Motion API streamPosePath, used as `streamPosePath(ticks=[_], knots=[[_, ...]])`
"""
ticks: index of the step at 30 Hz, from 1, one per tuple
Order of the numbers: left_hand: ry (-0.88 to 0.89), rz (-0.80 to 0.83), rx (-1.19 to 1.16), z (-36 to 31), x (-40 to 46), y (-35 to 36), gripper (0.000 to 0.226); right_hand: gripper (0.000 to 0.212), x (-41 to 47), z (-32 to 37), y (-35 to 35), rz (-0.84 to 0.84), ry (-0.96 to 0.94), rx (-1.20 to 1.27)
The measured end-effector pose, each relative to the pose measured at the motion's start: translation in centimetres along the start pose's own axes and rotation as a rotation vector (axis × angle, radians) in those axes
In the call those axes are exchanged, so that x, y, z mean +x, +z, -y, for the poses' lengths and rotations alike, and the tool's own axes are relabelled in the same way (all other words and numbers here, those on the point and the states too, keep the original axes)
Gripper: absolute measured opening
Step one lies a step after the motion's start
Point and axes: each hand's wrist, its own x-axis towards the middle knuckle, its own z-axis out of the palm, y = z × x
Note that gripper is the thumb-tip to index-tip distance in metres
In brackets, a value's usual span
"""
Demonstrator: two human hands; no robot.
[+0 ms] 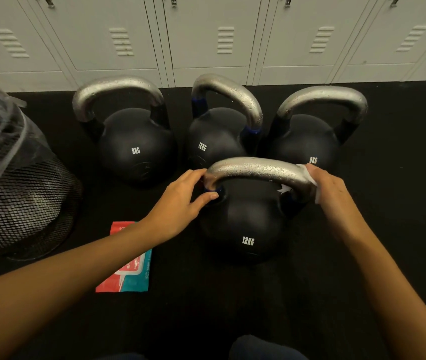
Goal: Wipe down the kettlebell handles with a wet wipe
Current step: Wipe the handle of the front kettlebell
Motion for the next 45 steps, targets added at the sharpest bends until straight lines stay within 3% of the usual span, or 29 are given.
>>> streamPosePath(ticks=[3, 11, 15, 18, 21, 25, 27, 31, 36, 45], knots=[[-0.006, 0.006, 0.008, 0.0, 0.0, 0.0, 0.051, 0.034, 0.0, 0.5, 0.2, 0.008, 0.004, -0.041], [-0.033, 0.038, 0.004, -0.5, -0.1, -0.3, 0.05, 0.03, -1.8, 0.4, 1.2, -0.037, -0.246, -0.029], [0.001, 0.024, 0.082, -1.0, -0.4, -0.3, 0.056, 0.033, -2.8, -1.1, 0.9, -0.072, -0.206, 0.068], [0.118, -0.149, 0.131, -1.9, -1.4, 0.1, 0.068, 0.029, -2.9, -1.0, 0.8, -0.091, -0.191, 0.086], [0.324, -0.218, 0.3, -2.8, -2.5, 0.9, 0.059, 0.03, -2.6, -0.4, 0.8, -0.091, -0.228, 0.048], [0.601, -0.023, 0.533, -2.8, -3.6, 2.4, 0.047, 0.031, -2.6, 0.4, 1.6, -0.066, -0.384, -0.036], [0.64, 0.108, 0.642, -2.6, -3.5, 3.0, 0.049, 0.034, -2.7, -0.2, 1.7, -0.076, -0.412, -0.048], [0.512, 0.303, 0.666, -2.5, -2.2, 3.5, 0.065, 0.037, -3.1, -2.1, 1.2, -0.129, -0.356, 0.018], [0.491, 0.472, 0.71, -2.1, -1.1, 4.0, 0.078, 0.041, -2.8, -3.0, 1.1, -0.185, -0.491, -0.191], [0.407, 0.516, 0.653, -2.3, -1.4, 4.5, 0.078, 0.042, -1.2, -2.4, 3.1, -0.186, -0.835, -0.468]])
